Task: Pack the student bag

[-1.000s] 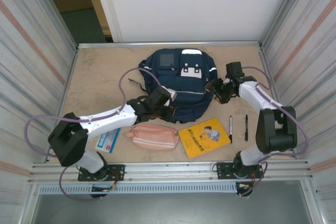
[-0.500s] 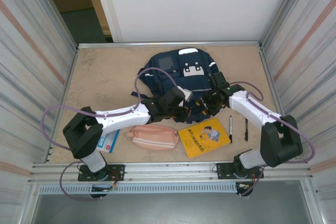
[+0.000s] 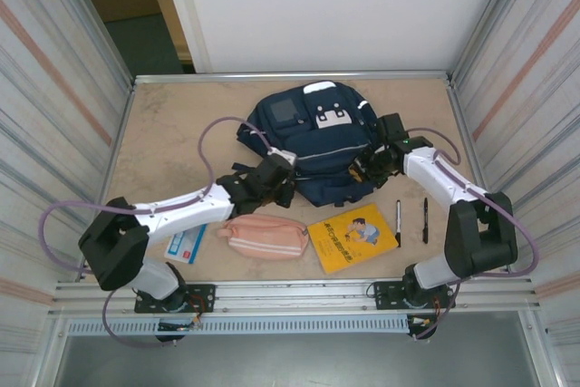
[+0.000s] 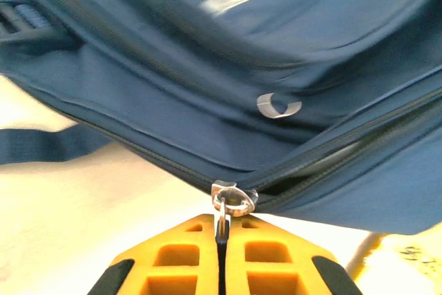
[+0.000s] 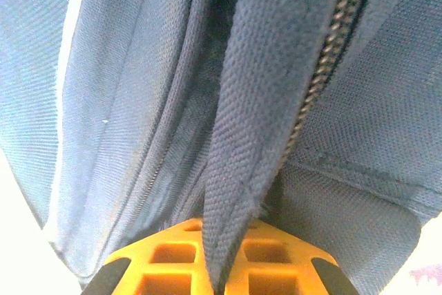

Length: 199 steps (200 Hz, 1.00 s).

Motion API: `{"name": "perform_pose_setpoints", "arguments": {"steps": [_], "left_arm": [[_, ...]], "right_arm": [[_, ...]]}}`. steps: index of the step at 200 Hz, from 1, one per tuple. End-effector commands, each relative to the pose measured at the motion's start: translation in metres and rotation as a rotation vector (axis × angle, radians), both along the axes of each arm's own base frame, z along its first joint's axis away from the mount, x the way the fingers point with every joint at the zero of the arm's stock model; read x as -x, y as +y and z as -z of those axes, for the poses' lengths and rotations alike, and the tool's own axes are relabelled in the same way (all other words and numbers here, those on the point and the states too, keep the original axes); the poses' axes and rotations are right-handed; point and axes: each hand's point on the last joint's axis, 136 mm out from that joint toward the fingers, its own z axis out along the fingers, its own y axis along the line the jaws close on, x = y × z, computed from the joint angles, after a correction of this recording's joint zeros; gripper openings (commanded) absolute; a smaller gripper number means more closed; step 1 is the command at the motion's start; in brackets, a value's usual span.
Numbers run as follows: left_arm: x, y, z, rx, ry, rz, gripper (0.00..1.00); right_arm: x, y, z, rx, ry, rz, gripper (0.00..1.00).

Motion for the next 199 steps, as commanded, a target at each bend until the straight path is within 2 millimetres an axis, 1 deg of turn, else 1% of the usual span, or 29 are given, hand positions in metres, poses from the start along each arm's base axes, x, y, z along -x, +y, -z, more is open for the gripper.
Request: {"name": "perform_pose_setpoints", "arguments": {"steps": [1,4,5,6,8,9,12,21,29,44,56,62,74,88,99,114,136,154,175,189,199], "left_arm": [[-0.004,0.014,-0.007,-0.039,-0.051,-0.017,0.0],[-0.004,0.009,-0.01,-0.027,-0.053,-0.005,0.0],[-0.004,0.008,-0.011,-0.024,-0.055,-0.001,0.0],[-0.004,0.006,-0.012,-0.021,-0.056,0.002,0.0],[-0.004,0.003,-0.013,-0.016,-0.058,0.008,0.0],[-0.004,0.002,-0.015,-0.012,-0.06,0.012,0.0],[-0.004,-0.004,-0.019,-0.003,-0.067,0.023,0.0],[-0.003,-0.019,-0.029,0.02,-0.088,0.054,0.0],[-0.002,-0.034,-0.039,0.047,-0.107,0.078,0.0],[0.001,-0.063,-0.055,0.105,-0.118,0.131,0.0],[0.005,-0.083,-0.063,0.135,-0.12,0.174,0.0],[0.008,-0.091,-0.067,0.146,-0.124,0.194,0.0],[0.012,-0.105,-0.073,0.164,-0.14,0.229,0.0],[0.017,-0.117,-0.076,0.177,-0.15,0.257,0.0],[0.019,-0.12,-0.076,0.185,-0.148,0.26,0.0],[0.022,-0.123,-0.073,0.198,-0.135,0.266,0.0],[0.021,-0.118,-0.064,0.189,-0.132,0.244,0.0],[0.021,-0.113,-0.063,0.183,-0.135,0.237,0.0],[0.02,-0.106,-0.058,0.173,-0.146,0.214,0.0],[0.018,-0.102,-0.055,0.155,-0.148,0.189,0.0],[0.014,-0.097,-0.053,0.132,-0.145,0.163,0.0]], "right_arm": [[-0.014,0.004,-0.01,-0.034,-0.049,-0.101,0.11],[-0.013,0.006,-0.01,-0.04,-0.043,-0.1,0.14],[-0.011,0.007,-0.01,-0.044,-0.038,-0.097,0.16],[-0.011,0.007,-0.01,-0.044,-0.038,-0.097,0.16],[-0.01,0.008,-0.01,-0.047,-0.032,-0.094,0.2],[-0.008,0.009,-0.01,-0.049,-0.03,-0.092,0.23],[-0.007,0.01,-0.011,-0.049,-0.028,-0.088,0.26],[0.001,0.01,-0.013,-0.035,-0.013,-0.055,0.39],[0.011,0.008,-0.015,-0.011,0.008,-0.018,0.46],[0.029,0.006,-0.024,0.026,0.034,0.032,0.5],[0.043,0.004,-0.028,0.056,0.058,0.099,0.54],[0.049,0.007,-0.029,0.062,0.064,0.123,0.56],[0.057,0.017,-0.029,0.024,0.073,0.152,0.58],[0.062,0.029,-0.027,-0.045,0.105,0.173,0.58],[0.064,0.032,-0.026,-0.052,0.117,0.188,0.59],[0.063,0.035,-0.024,-0.018,0.11,0.199,0.59],[0.068,0.042,-0.016,-0.016,0.15,0.19,0.59],[0.072,0.038,-0.007,0.032,0.165,0.193,0.59],[0.075,0.04,0.002,0.03,0.191,0.184,0.58],[0.073,0.035,-0.003,0.053,0.181,0.165,0.58],[0.07,0.025,-0.01,0.104,0.156,0.158,0.58]]}}
